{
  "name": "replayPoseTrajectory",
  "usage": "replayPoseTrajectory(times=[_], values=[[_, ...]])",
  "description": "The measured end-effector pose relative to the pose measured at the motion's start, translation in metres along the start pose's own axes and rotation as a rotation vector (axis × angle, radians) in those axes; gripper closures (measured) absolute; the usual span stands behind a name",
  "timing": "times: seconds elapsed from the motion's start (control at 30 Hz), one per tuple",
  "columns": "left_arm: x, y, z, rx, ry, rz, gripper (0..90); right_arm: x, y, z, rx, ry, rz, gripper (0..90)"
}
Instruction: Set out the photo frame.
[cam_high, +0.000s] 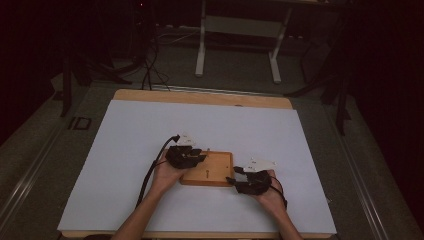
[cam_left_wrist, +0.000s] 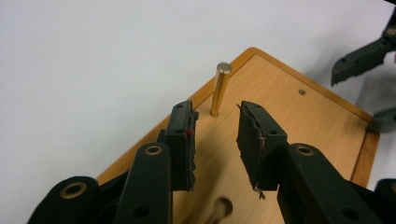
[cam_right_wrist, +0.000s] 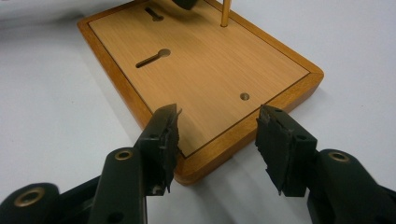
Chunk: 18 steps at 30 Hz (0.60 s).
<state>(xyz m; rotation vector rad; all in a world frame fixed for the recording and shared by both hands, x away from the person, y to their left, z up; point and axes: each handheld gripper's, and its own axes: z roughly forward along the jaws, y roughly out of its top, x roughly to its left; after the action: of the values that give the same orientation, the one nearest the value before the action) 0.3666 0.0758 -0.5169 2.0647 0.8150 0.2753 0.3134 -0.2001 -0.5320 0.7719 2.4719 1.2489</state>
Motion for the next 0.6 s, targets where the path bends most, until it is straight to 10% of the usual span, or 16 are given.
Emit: replayPoseTrajectory(times=[0.6], values=[[0.005,0.01,0.019,-0.003,-0.036,0.003,76.3,0.003,0.0,0.001,0.0,0.018,-0.005,48.1]])
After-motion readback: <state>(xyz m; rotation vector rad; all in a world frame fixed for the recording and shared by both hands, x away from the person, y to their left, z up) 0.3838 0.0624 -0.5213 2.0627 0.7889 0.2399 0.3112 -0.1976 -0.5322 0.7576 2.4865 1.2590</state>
